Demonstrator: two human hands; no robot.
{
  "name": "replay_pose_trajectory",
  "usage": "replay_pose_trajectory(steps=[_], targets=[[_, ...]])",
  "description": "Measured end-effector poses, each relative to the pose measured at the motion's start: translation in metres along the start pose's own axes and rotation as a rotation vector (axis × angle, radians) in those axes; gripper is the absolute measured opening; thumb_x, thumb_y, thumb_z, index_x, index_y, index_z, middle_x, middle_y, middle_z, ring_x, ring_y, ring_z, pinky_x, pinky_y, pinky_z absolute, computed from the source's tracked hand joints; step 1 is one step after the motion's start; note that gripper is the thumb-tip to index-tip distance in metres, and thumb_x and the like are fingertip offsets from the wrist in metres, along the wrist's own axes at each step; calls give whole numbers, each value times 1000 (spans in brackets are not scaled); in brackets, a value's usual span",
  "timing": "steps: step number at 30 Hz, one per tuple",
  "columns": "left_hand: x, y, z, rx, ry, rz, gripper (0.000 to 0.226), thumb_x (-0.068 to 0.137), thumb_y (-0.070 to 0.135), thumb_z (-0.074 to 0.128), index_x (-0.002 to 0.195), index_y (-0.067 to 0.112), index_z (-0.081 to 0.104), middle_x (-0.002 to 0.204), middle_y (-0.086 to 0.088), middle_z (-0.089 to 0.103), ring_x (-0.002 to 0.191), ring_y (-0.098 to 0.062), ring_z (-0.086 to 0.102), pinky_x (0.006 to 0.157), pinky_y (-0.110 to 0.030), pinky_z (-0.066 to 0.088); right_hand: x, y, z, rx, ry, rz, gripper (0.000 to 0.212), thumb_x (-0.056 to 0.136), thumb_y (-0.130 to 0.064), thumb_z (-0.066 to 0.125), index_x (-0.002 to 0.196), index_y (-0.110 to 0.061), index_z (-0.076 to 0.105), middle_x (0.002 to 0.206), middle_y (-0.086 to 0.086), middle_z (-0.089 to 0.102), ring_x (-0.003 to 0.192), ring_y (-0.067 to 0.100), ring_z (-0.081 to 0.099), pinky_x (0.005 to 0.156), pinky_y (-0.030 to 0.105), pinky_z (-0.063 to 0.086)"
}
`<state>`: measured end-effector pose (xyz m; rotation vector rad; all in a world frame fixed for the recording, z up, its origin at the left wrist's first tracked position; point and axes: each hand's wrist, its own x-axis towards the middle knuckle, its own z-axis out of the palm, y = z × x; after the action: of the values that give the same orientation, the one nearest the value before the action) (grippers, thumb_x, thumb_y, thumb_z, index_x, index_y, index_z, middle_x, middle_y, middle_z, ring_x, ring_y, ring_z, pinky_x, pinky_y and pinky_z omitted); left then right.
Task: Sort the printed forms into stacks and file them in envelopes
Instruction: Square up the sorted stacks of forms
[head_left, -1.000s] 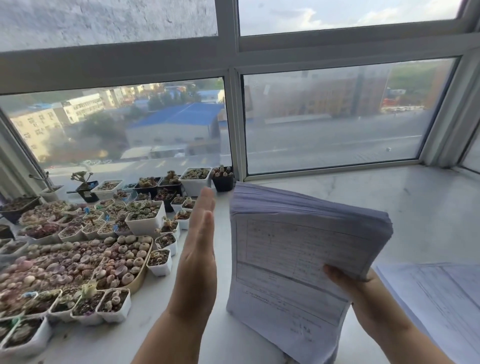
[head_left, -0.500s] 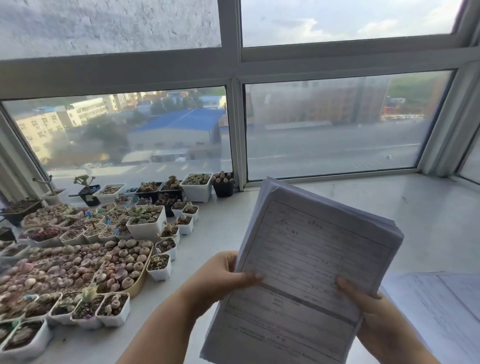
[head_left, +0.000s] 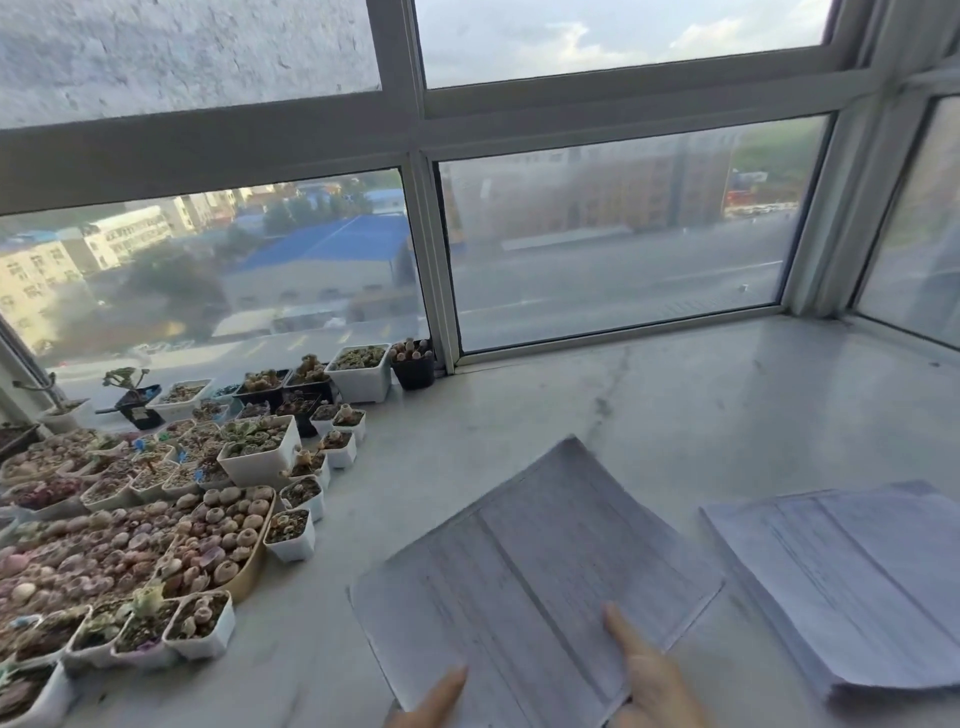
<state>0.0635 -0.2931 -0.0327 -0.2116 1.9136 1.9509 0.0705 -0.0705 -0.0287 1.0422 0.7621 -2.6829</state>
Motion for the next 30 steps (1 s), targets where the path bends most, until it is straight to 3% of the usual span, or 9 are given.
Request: replay_pose_trajectory(steps=[3, 6, 9, 13, 15, 19, 22, 26, 30], targets=[[-12, -10, 1, 51, 3, 0, 58, 62, -16, 79, 112, -25, 52, 116, -29, 57, 114, -42, 53, 83, -37, 36, 13, 8, -13, -118, 176, -93, 26, 98, -14, 53, 113, 7, 56, 118, 28, 60, 103, 47, 58, 95, 59, 43], [0, 0, 0, 64, 61, -100, 50, 70, -8, 78, 113, -19, 56, 116, -32, 60, 102, -37, 58, 81, -36, 38, 11, -21, -21, -113, 233, -140, 25, 96, -8, 53, 115, 6, 59, 95, 27, 67, 96, 41, 61, 90, 52, 46], [23, 11, -21, 2, 169, -120, 54, 56, -10, 82, 106, -17, 62, 91, -23, 70, 87, -29, 60, 82, -37, 43, 10, -70, -35, -295, 186, -117, 19, 91, -11, 55, 90, 4, 66, 83, 20, 69, 81, 35, 62, 77, 44, 49], [32, 24, -34, -128, 100, -32, 20, 77, -15, 62, 96, -10, 70, 82, -24, 71, 72, -34, 69, 63, -37, 58, 10, -101, -40, -738, 17, -87, 22, 91, -14, 61, 110, -5, 67, 99, 16, 74, 85, 30, 67, 71, 38, 54], [35, 33, -32, -137, 54, 91, 24, 80, -14, 58, 79, 1, 76, 78, -23, 71, 65, -29, 69, 54, -32, 57, 11, -101, -25, -869, -67, -256, 25, 90, -11, 64, 115, -6, 65, 104, 14, 73, 91, 28, 70, 70, 36, 56], [32, 70, -24, -53, 205, 465, 17, 66, 6, 73, 70, 23, 76, 66, -2, 72, 57, -9, 64, 51, -22, 54, -6, -104, 3, -716, -216, -722, 31, 83, -7, 69, 114, -5, 63, 106, 9, 73, 97, 19, 68, 75, 29, 56], [34, 84, -26, -44, 254, 614, 20, 58, 19, 74, 75, 29, 76, 68, 6, 73, 57, -2, 64, 54, -17, 54, -22, -102, 7, -695, -287, -869, 31, 83, -13, 65, 114, -12, 62, 104, 0, 73, 97, 9, 67, 75, 20, 54], [48, 59, -30, 30, 263, 561, 31, 55, 25, 84, 82, 37, 76, 77, 10, 74, 68, 3, 66, 60, -11, 53, -15, -80, -5, -735, -201, -865, 24, 90, -4, 58, 113, -11, 61, 108, 8, 71, 103, 19, 65, 84, 30, 55], [59, 38, -45, -34, 275, 487, 46, 45, 55, 82, 87, 37, 75, 82, 8, 75, 80, -6, 66, 74, -27, 56, -12, -70, -10, -736, -208, -849, 37, 78, -20, 66, 114, -11, 63, 109, 9, 70, 104, 20, 66, 90, 37, 54]])
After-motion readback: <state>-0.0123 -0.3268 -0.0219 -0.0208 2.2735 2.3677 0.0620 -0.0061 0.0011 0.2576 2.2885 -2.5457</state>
